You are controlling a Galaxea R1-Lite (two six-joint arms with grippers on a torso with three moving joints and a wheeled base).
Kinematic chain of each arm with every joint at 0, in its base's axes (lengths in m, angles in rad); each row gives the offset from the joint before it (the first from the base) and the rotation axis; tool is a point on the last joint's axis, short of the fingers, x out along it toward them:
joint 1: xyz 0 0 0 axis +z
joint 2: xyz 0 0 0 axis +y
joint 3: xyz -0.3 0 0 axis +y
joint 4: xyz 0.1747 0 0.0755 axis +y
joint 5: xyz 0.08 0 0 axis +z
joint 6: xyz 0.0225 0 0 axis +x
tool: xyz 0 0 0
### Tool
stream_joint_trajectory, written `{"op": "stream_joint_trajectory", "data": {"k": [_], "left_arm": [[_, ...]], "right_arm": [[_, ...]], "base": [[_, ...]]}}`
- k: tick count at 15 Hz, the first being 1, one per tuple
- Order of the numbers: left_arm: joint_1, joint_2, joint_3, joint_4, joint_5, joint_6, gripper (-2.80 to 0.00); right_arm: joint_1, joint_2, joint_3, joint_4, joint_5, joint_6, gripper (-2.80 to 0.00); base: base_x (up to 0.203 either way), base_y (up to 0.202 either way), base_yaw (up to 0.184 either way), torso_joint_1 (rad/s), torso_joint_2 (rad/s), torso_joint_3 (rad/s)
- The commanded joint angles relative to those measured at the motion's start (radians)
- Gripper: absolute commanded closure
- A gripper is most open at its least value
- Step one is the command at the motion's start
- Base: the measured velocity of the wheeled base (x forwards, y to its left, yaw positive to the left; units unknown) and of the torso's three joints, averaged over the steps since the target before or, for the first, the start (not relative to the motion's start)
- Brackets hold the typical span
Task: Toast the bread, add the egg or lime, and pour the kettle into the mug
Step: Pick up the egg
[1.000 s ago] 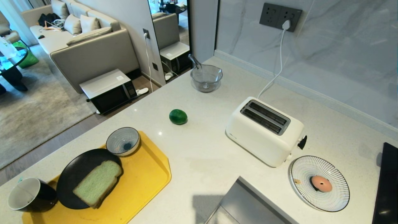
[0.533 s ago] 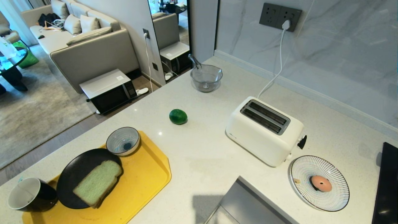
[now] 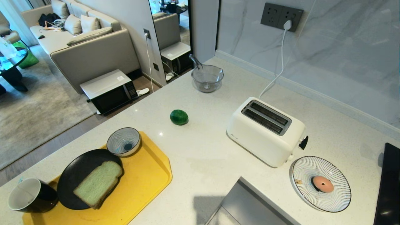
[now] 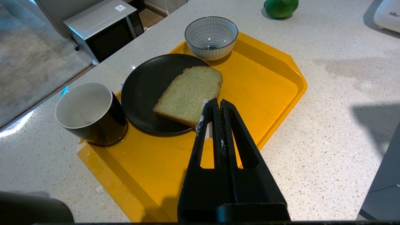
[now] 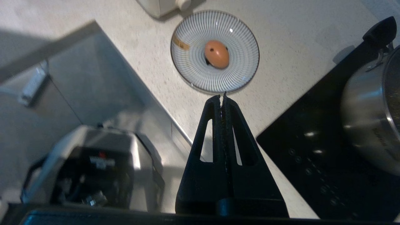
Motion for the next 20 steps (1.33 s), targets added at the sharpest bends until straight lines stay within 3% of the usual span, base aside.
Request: {"op": "stream_joint_trajectory", "data": {"k": [1,5,9,13,14,17,20], "left_arm": [[0.000,-0.002,0.017,-0.001,0.000,0.000,0.00],[0.000,-0.002,0.017,-0.001,0.000,0.000,0.00],[0.000,-0.002,0.017,-0.001,0.000,0.000,0.00],[0.000,-0.002,0.017,-0.001,0.000,0.000,0.00],[0.000,-0.002,0.017,-0.001,0.000,0.000,0.00],[0.000,-0.002,0.017,-0.001,0.000,0.000,0.00],[0.000,-0.002,0.017,-0.001,0.000,0.000,0.00]], "right_arm": [[0.001,0.227,-0.096,0.060,-0.014,-0.133,0.00],[0.002,0.501,-0.150,0.089,-0.051,-0.261,0.00],[0.002,0.705,-0.294,0.316,-0.055,-0.282,0.00],[0.001,0.778,-0.302,0.310,-0.014,-0.278,0.00],[0.001,0.794,-0.301,0.288,-0.010,-0.278,-2.80],[-0.014,0.875,-0.295,0.177,-0.007,-0.274,-2.80],[-0.050,0.968,-0.217,-0.072,-0.006,-0.290,-2.80]], "base": [[0.000,0.000,0.000,0.000,0.00,0.000],[0.000,0.000,0.000,0.000,0.00,0.000],[0.000,0.000,0.000,0.000,0.00,0.000],[0.000,0.000,0.000,0.000,0.00,0.000],[0.000,0.000,0.000,0.000,0.00,0.000],[0.000,0.000,0.000,0.000,0.00,0.000],[0.000,0.000,0.000,0.000,0.00,0.000]]}}
